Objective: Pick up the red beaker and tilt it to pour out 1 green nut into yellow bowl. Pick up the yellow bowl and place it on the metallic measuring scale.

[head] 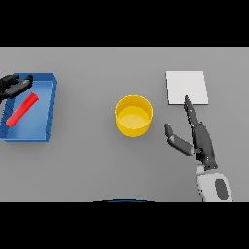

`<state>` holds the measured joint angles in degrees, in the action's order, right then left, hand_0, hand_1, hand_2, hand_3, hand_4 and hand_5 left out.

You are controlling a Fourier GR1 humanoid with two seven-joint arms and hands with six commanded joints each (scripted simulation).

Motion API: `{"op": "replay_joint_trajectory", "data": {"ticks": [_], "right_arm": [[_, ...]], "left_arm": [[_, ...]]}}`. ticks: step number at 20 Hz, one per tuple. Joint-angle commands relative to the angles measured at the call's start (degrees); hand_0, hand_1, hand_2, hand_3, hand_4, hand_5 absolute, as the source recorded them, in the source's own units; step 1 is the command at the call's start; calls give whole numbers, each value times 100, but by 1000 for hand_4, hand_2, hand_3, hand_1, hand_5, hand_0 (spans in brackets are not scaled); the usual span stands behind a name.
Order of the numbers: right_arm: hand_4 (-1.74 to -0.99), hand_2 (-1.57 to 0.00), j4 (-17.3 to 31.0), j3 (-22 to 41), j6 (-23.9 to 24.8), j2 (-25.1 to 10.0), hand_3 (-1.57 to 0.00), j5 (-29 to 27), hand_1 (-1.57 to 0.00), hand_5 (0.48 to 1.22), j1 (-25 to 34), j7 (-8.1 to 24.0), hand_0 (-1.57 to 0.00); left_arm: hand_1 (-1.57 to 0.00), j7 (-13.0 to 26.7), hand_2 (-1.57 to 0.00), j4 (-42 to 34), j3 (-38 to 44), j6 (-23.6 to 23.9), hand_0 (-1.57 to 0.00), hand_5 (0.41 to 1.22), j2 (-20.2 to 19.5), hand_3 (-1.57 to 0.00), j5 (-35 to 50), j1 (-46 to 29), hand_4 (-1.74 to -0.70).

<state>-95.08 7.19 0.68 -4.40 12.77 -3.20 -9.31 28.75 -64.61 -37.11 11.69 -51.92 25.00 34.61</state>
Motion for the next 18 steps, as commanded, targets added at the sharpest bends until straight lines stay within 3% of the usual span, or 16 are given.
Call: {"op": "replay_joint_trajectory", "data": {"ticks": [1,6,7,10,12,15,18], "right_arm": [[-1156,1,-17,16,-8,-7,1,15,1,690,5,-27,1],[-1178,1,-69,47,69,3,1,131,1,679,-41,92,1],[-1175,1,-87,75,127,-10,1,250,1,672,-4,266,1],[-1132,1,-42,256,-47,-228,1,532,1,703,219,249,1],[-1153,1,-15,444,-392,-574,1,744,1,728,380,104,1],[-1204,1,136,844,-831,-1151,1,1476,1,708,1064,507,1],[-1222,1,334,1458,-1216,-1629,1,2331,1,701,1657,318,1]], "left_arm": [[-231,-33,-219,20,-38,58,-262,648,40,-185,-62,-12,-741],[-75,-105,-71,171,-36,363,-85,653,123,-60,-278,137,-705],[-60,-207,-57,170,-15,470,-68,658,162,-48,-293,120,-708],[-30,-511,-29,162,81,572,-34,679,178,-24,-244,39,-710],[-19,-545,-18,156,73,644,-22,689,185,-15,-290,40,-710],[-9,-606,-9,92,125,639,-11,670,209,-7,-191,20,-719],[-4,-665,-4,130,146,604,-5,665,243,-3,-146,-1,-719]]}}
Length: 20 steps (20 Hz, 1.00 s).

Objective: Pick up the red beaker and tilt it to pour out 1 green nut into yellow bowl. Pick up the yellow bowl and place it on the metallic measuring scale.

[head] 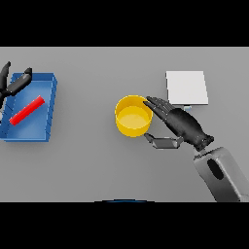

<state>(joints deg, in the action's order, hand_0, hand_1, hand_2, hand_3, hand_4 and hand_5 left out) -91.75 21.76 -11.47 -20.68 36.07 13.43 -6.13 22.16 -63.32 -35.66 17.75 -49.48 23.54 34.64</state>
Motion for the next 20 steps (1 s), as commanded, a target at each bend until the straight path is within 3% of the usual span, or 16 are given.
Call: {"op": "replay_joint_trajectory", "data": {"ticks": [1,3,9,11,13,20], "right_arm": [[-1233,1,91,195,-95,-57,1,239,1,703,242,-18,1],[-1228,1,215,491,-319,-340,1,617,1,703,570,-267,1],[-1215,1,1080,1203,-869,-398,1,1176,1,704,1537,-657,1],[-1223,1,1449,1376,-1036,-309,1,1327,1,705,1815,-538,1],[-1224,1,1607,1555,-1133,-336,1,1452,1,703,1985,-702,1],[-1270,1,2260,1959,-1501,-117,1,1734,1,727,2511,-633,1]], "left_arm": [[-3,10,-3,-15,-12,0,-4,667,-4,-2,0,-14,-716],[-2,-14,-2,-50,-51,-6,-2,672,8,-1,-31,-17,-712],[0,-24,0,-169,0,-57,0,687,-73,0,80,-106,-720],[1,-40,1,-174,35,-60,0,687,-106,1,110,-122,-722],[1,-86,1,-142,52,-78,1,687,-59,1,149,-133,-722],[1,-204,1,-117,88,-64,1,682,-88,1,156,-204,-721]]}}
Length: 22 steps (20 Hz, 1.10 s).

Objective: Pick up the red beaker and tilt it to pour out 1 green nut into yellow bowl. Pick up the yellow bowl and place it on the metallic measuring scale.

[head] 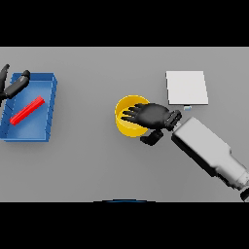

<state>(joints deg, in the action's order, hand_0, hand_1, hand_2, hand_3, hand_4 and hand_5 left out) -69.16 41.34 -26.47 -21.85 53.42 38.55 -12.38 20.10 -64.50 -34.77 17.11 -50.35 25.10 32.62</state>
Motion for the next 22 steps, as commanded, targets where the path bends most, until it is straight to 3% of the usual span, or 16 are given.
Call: {"op": "replay_joint_trajectory", "data": {"ticks": [1,7,9,10,12,14,15,18,22], "right_arm": [[-1275,1,84,22,-30,73,1,2,1,735,37,44,1],[-1336,-19,358,-55,-231,245,-43,-124,-16,810,150,177,-3],[-1387,-176,405,-35,-235,321,-173,-93,-236,873,140,216,-287],[-1420,-310,416,-1,-239,288,-262,-56,-473,943,142,171,-544],[-1512,-695,350,13,-225,256,-456,-74,-869,1043,83,136,-914],[-1586,-1010,419,20,-223,262,-716,-90,-1121,1107,166,-12,-1150],[-1614,-1122,398,12,-196,224,-834,-110,-1211,1130,154,-97,-1235],[-1676,-1222,414,72,-53,175,-1117,-76,-1387,1174,175,-195,-1399],[-1714,-1309,407,-28,-10,206,-1254,-109,-1496,1202,178,-51,-1500]], "left_arm": [[1,-44,1,75,12,-38,1,684,14,1,1,19,-717],[1,-50,1,-25,38,-53,1,686,-41,1,57,-31,-713],[1,-65,1,-41,67,-68,1,691,-49,1,90,-13,-714],[1,-48,1,-47,43,-32,1,692,-25,1,61,-3,-716],[1,-50,1,-100,74,-27,1,692,-107,1,82,-51,-719],[1,-44,1,-97,43,-35,1,696,-66,1,72,-45,-722],[1,-38,1,-116,74,-16,1,696,-91,1,80,-16,-724],[1,-107,1,-53,36,-73,1,694,-77,1,40,-19,-725],[1,-43,1,-74,41,-92,1,695,-89,1,66,-11,-719]]}}
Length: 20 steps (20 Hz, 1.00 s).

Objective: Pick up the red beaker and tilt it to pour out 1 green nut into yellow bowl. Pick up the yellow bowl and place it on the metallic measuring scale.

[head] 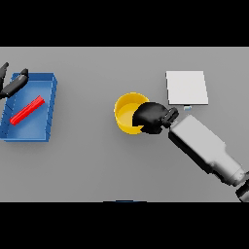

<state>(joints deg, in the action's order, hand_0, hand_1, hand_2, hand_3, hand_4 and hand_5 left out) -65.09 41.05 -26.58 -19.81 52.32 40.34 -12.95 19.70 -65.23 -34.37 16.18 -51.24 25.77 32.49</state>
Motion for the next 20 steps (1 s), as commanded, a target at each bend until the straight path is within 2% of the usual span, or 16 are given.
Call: {"op": "replay_joint_trajectory", "data": {"ticks": [1,2,4,6,7,9,13,16,17,20], "right_arm": [[-1720,-1314,-83,-43,-37,-39,-1285,-55,-1511,1206,-11,-27,-1515],[-1724,-1319,-49,-66,-4,-35,-1311,-65,-1523,1209,-2,-45,-1526],[-1730,-1331,-340,-199,-188,-151,-1340,-205,-1540,1213,-61,25,-1542],[-1734,-1344,-616,-372,-397,-248,-1317,-333,-1551,1216,-60,176,-1553],[-1735,-1389,-603,-414,-372,-249,-1284,-324,-1555,1217,-48,258,-1556],[-1737,-1429,-881,-594,-534,-467,-1228,-411,-1561,1218,-19,286,-1562],[-1740,-1478,-1127,-859,-436,-661,-1170,-380,-1567,1220,-79,468,-1567],[-1740,-1524,-1443,-968,-524,-807,-1161,-401,-1569,1220,-226,468,-1561],[-1740,-1526,-1522,-1036,-535,-882,-1157,-389,-1569,1220,-267,612,-1563],[-1741,-1527,-1254,-1242,-279,-1037,-1151,-358,-1570,1221,-159,533,-1567]], "left_arm": [[1,-3,1,7,2,10,1,693,-13,1,-15,2,-717],[1,-13,1,-28,3,-1,1,694,-24,1,4,-28,-716],[1,49,1,-149,2,48,1,696,-79,1,24,-95,-717],[1,59,1,-76,11,-1,1,694,-67,1,34,-70,-723],[1,71,1,-63,-11,40,1,693,-7,1,11,-46,-724],[1,66,1,-50,-34,24,1,692,3,1,-23,-20,-723],[1,44,1,-127,-28,-5,1,686,-53,1,1,-67,-714],[1,111,1,-87,6,-25,1,688,-73,1,17,-4,-720],[1,96,1,-123,0,-11,1,694,-83,1,7,-21,-721],[1,132,1,-216,0,33,1,710,-113,1,8,-26,-727]]}}
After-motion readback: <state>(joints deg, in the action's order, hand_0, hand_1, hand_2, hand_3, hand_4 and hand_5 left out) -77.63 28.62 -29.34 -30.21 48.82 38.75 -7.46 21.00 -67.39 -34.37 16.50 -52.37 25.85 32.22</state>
